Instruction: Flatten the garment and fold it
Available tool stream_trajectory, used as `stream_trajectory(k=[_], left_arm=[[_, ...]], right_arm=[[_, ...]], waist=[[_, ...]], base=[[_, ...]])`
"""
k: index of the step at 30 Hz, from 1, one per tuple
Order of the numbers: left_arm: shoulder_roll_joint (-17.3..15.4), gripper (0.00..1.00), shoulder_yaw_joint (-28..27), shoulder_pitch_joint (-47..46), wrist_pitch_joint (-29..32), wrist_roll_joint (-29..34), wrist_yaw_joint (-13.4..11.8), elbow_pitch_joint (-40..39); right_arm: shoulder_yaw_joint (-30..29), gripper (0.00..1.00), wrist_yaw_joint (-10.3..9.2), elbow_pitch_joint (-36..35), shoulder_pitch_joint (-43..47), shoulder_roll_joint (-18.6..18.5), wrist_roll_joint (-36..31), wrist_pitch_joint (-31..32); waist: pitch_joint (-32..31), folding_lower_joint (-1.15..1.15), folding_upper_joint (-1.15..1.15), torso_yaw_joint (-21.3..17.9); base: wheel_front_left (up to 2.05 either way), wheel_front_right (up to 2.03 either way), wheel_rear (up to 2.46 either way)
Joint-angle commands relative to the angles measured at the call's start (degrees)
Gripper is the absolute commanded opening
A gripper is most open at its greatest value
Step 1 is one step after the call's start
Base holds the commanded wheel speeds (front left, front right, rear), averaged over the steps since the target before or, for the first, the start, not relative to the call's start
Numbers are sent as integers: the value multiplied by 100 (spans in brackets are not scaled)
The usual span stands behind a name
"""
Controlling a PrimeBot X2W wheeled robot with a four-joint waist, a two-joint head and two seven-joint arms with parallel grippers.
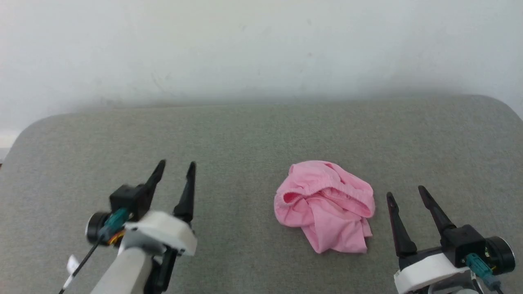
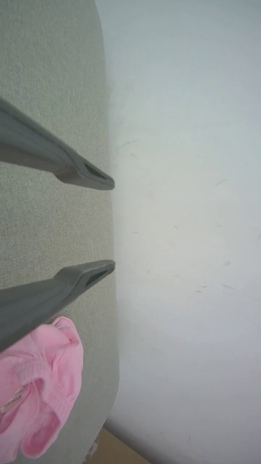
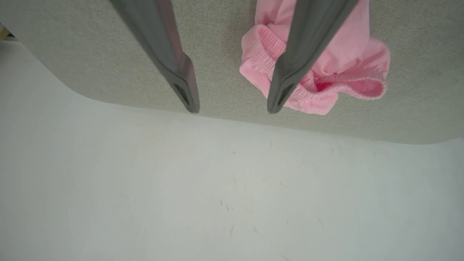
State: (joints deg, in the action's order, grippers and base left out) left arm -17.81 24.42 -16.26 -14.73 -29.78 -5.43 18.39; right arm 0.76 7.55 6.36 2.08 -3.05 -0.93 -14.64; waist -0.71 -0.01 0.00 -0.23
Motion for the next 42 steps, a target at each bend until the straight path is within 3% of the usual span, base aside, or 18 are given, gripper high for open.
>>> stream_trajectory(k=[1, 8, 16, 26, 36, 42], left_arm=[[-15, 100, -87, 194, -25, 14, -57, -137], [151, 100, -623, 1627, -26, 678, -367, -1300], [636, 100, -676, 2243, -26, 1249, -392, -1560], [884, 100, -865, 2083, -27, 1549, 3, -1432], [1121, 100, -900, 1837, -27, 1817, 265, -1252], [1196, 100, -1028, 1822, -27, 1894, 364, -1209]], right_arm=[[11, 100, -6, -6, 67, 17, 42, 15], [-129, 100, -6, 38, 205, 17, 194, 273], [-271, 100, -6, 26, 227, 15, 449, 1141], [-213, 100, -6, 144, -308, -495, 680, 3067], [-394, 100, -6, 1023, -942, -696, 662, 3168], [-424, 100, -6, 1476, -1058, -527, 1066, 3198]], waist=[[-211, 1, 0, 218], [-272, 1, 0, 311], [-226, 1, 0, 528], [68, 1, 0, 959], [499, 1, 0, 1444], [563, 1, 0, 1540]], base=[[0, 0, 0], [0, 0, 0], [0, 0, 0], [0, 0, 0], [0, 0, 0], [0, 0, 0]])
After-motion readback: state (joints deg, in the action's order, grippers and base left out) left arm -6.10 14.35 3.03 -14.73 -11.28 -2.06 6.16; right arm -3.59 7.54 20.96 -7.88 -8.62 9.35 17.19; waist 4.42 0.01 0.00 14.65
